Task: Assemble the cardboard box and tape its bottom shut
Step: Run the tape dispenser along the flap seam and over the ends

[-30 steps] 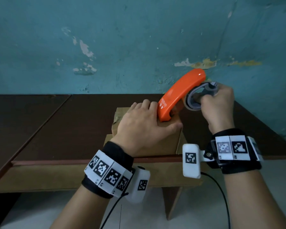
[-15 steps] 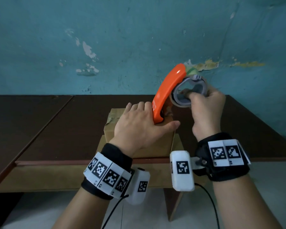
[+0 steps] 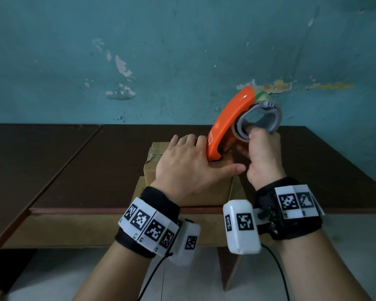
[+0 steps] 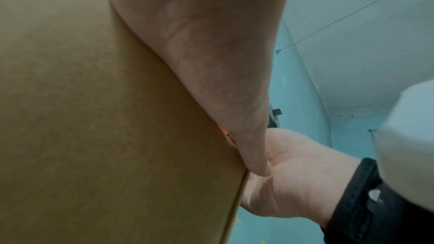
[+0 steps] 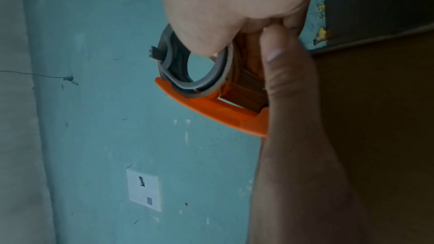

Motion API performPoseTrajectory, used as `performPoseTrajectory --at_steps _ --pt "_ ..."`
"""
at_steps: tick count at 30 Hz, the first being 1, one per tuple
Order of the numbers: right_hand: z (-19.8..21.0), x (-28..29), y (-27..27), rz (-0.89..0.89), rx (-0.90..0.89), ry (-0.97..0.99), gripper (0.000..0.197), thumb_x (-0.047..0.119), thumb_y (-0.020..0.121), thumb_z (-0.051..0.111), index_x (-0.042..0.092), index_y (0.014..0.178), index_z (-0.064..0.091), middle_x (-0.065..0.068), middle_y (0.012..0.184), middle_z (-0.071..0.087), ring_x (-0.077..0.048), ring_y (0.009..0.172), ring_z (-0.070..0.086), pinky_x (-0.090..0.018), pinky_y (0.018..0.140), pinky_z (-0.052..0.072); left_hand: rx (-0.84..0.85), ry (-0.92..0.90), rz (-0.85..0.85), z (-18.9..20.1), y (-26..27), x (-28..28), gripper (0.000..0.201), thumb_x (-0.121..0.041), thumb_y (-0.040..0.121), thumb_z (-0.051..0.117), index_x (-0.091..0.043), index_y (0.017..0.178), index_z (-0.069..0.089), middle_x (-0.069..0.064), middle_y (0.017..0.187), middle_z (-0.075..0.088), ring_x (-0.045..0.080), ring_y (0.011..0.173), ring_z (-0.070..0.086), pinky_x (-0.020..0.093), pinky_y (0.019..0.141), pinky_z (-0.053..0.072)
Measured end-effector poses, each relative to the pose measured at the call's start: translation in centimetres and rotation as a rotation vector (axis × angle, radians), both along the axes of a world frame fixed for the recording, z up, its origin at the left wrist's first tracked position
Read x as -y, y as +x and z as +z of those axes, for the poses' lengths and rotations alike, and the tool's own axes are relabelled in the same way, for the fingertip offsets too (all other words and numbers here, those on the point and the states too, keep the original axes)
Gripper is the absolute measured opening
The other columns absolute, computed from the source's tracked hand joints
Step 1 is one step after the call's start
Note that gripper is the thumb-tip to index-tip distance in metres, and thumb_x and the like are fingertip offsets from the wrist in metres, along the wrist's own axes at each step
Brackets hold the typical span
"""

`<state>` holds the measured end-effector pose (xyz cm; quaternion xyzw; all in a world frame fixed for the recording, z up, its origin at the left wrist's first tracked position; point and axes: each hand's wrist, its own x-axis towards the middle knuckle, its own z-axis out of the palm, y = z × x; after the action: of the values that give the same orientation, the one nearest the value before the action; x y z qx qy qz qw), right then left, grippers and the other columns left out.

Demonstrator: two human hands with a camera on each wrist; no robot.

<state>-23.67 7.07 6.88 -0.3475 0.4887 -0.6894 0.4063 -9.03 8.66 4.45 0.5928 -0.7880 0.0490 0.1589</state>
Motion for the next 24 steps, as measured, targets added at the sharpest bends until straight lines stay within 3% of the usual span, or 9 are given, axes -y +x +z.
performPoseTrajectory --at_steps 2,4,8,11,13,15,19,22,24 --pt "0.2 -0.2 -0.1 -0.001 -0.011 -0.032 0.019 0.005 0.091 0.060 0.019 0.083 0.069 -0.003 0.086 0.075 -0.023 0.092 0.074 -0.041 0.087 0.060 0.001 0.010 0.002 0.1 0.0 -0.1 0.098 -0.102 0.073 0.022 -0.022 0.115 0.058 0.003 0.116 0.065 0.025 0.121 0.060 0.048 0.121 0.032" --pt "0.2 -0.2 -0.3 0.005 -0.007 -0.047 0.020 0.003 0.092 0.061 0.018 0.081 0.069 -0.004 0.084 0.075 -0.024 0.091 0.075 -0.046 0.092 0.060 0.000 0.018 0.002 0.2 0.1 -0.1 0.095 -0.101 0.074 0.022 -0.023 0.114 0.058 0.001 0.113 0.063 0.024 0.117 0.060 0.046 0.117 0.037" --pt "0.4 0.2 -1.6 0.041 0.062 -0.004 0.019 0.001 0.095 0.056 0.016 0.086 0.066 -0.003 0.078 0.072 -0.016 0.077 0.073 -0.041 0.072 0.062 0.029 0.027 0.011 0.3 0.0 -0.1 0.098 -0.100 0.072 0.017 -0.022 0.117 0.057 0.003 0.116 0.061 0.025 0.118 0.059 0.044 0.114 0.039" --pt "0.2 0.6 -2.8 0.036 0.110 0.032 0.017 0.001 0.096 0.056 0.010 0.104 0.067 -0.009 0.089 0.074 -0.020 0.084 0.075 -0.037 0.063 0.064 0.043 0.037 0.016 0.5 0.0 -0.2 0.101 -0.100 0.072 0.018 -0.020 0.121 0.057 0.004 0.119 0.060 0.026 0.121 0.057 0.043 0.114 0.038" --pt "0.0 0.9 -3.4 0.045 0.143 0.052 0.027 0.001 0.096 0.055 0.004 0.121 0.065 -0.014 0.101 0.074 -0.025 0.092 0.075 -0.040 0.062 0.065 0.043 0.050 0.022 0.6 -0.1 -0.3 0.101 -0.099 0.074 0.021 -0.019 0.125 0.056 0.005 0.122 0.059 0.026 0.124 0.056 0.043 0.116 0.037" --pt "0.1 1.0 -3.9 0.050 0.169 0.046 0.033 -0.001 0.097 0.053 0.002 0.129 0.061 -0.016 0.104 0.073 -0.027 0.095 0.075 -0.042 0.061 0.065 0.043 0.057 0.027 0.6 -0.1 -0.4 0.101 -0.099 0.075 0.024 -0.018 0.128 0.055 0.005 0.125 0.059 0.027 0.126 0.055 0.043 0.116 0.036" --pt "0.2 1.1 -5.0 0.045 0.163 0.016 0.034 -0.006 0.097 0.049 0.004 0.127 0.060 -0.014 0.102 0.073 -0.025 0.091 0.076 -0.041 0.063 0.064 0.048 0.050 0.038 0.5 -0.1 -0.3 0.103 -0.099 0.074 0.023 -0.018 0.130 0.054 0.005 0.126 0.058 0.027 0.127 0.054 0.043 0.118 0.035" --pt "0.0 1.2 -5.4 0.052 0.135 0.008 0.027 -0.007 0.098 0.049 0.012 0.111 0.063 -0.012 0.100 0.073 -0.025 0.093 0.076 -0.042 0.066 0.065 0.040 0.040 0.039 0.4 -0.1 -0.3 0.103 -0.100 0.073 0.022 -0.018 0.128 0.055 0.004 0.125 0.059 0.027 0.127 0.054 0.043 0.119 0.034" --pt "0.1 1.1 -5.5 0.067 0.083 -0.004 0.027 -0.007 0.098 0.050 0.014 0.109 0.063 -0.013 0.101 0.074 -0.024 0.094 0.076 -0.041 0.067 0.065 0.046 0.040 0.038 0.4 -0.1 -0.3 0.104 -0.100 0.074 0.022 -0.018 0.131 0.054 0.004 0.126 0.059 0.026 0.127 0.054 0.044 0.119 0.034"
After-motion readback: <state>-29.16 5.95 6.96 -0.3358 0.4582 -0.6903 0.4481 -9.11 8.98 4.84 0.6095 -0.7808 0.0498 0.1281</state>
